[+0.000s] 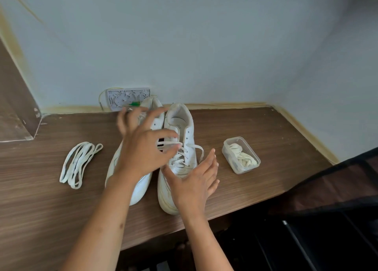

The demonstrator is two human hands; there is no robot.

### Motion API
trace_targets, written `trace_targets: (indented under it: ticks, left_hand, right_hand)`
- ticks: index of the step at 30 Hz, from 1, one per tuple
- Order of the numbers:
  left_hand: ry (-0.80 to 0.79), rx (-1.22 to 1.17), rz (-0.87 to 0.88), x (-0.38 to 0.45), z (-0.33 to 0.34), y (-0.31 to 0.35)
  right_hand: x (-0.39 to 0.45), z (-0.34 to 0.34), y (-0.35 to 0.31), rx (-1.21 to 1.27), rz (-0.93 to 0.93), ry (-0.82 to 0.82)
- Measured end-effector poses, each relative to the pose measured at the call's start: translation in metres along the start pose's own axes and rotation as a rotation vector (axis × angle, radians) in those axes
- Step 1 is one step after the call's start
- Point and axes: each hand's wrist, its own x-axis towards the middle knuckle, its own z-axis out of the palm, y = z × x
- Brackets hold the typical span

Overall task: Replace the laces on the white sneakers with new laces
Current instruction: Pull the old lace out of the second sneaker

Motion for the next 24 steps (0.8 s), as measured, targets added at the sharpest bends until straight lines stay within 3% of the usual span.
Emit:
trace_targets:
  ticks: [8, 14, 19, 24]
  left_hand:
    - [0.027, 0.03, 0.061, -0.001, 0.012, -0.001]
    - [0.177, 0.076, -0.103, -0.004, -0.025, -0.053]
    - [0.147, 0.07, -0.157, -0.009, -0.03, -0.049]
    - [0.055, 0.071, -0.024, -0.002, -0.012, -0.018]
  right_hand:
    - [0.0, 0.0, -0.001, 0.001, 0.007, 0.0]
    - [-0.001, -0.002, -0.001, -0.007, 0.01, -0.021]
    - [0.0, -0.001, -0.002, -0.015, 0.022, -0.024]
    - [0.001, 0.0, -0.001, -0.01, 0.018, -0.012]
